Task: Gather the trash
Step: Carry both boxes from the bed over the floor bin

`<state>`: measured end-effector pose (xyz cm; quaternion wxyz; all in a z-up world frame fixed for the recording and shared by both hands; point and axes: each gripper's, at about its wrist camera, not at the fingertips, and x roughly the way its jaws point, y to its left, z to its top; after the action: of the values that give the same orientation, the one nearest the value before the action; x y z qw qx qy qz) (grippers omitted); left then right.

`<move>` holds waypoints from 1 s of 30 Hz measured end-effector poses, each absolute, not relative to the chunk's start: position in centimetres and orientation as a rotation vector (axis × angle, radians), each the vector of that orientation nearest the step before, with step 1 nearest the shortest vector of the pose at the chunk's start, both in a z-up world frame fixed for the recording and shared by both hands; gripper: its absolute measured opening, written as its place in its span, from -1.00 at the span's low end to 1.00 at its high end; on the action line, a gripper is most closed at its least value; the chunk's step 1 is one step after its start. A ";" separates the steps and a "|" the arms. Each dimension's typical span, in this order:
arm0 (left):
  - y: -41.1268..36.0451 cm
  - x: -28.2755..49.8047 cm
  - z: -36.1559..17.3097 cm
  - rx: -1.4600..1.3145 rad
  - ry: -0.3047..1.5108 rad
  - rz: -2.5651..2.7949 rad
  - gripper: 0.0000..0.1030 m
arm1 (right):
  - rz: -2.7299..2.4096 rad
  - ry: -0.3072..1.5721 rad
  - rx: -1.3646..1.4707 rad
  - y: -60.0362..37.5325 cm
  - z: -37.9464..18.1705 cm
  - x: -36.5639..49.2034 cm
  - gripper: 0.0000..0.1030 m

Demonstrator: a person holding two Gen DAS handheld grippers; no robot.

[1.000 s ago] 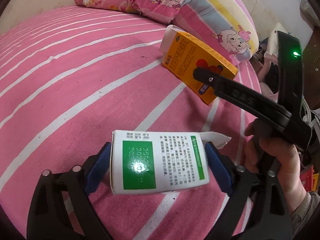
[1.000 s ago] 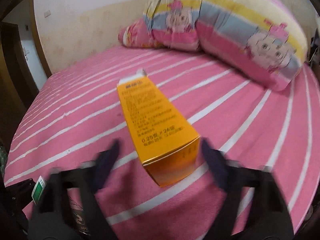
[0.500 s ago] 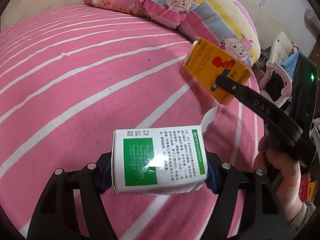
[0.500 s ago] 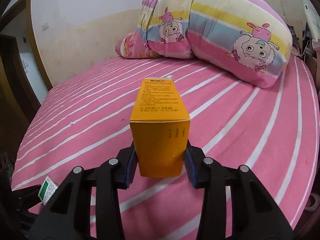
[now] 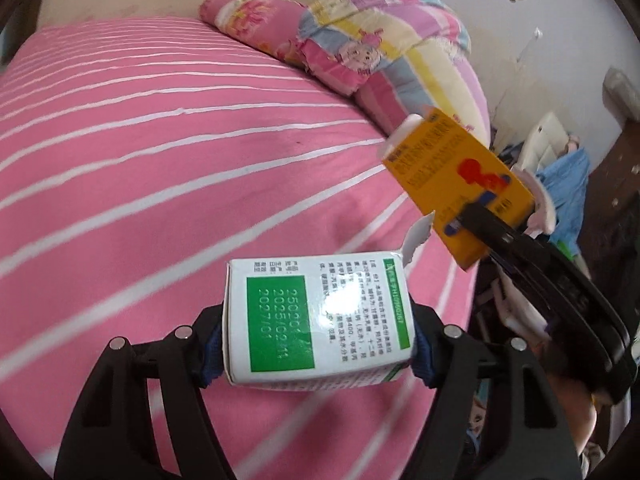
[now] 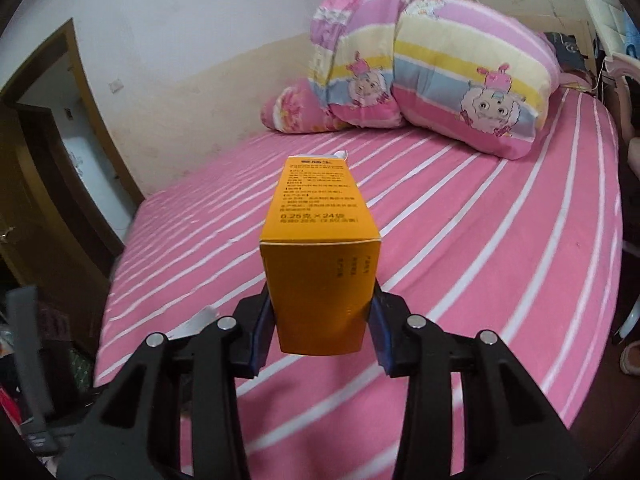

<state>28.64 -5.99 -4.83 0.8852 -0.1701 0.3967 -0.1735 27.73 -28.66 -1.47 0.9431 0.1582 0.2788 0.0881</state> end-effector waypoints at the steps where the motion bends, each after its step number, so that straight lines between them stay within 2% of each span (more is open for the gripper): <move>1: -5.6 27.5 -4.6 -0.366 0.817 -0.352 0.33 | 0.184 0.559 0.322 -28.3 -1.0 26.5 -0.19; 8: -2.9 19.6 -2.4 -0.470 0.778 -0.341 0.33 | 0.226 0.502 0.270 -25.6 0.9 15.8 -0.19; 15: -3.9 12.1 2.0 -0.497 0.722 -0.401 0.33 | 0.210 0.404 0.254 -26.6 4.7 5.7 -0.19; 22: -7.8 7.0 5.8 -0.491 0.679 -0.513 0.33 | 0.160 0.378 0.270 -29.6 7.3 -1.4 -0.18; 30: -14.3 3.2 6.3 -0.428 0.725 -0.646 0.34 | 0.037 0.349 0.227 -33.8 8.4 -8.1 -0.18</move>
<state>3.18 -14.30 6.27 0.8625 -0.2042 0.3458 -0.3079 -8.06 -33.83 8.38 0.9782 0.1127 0.1732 0.0186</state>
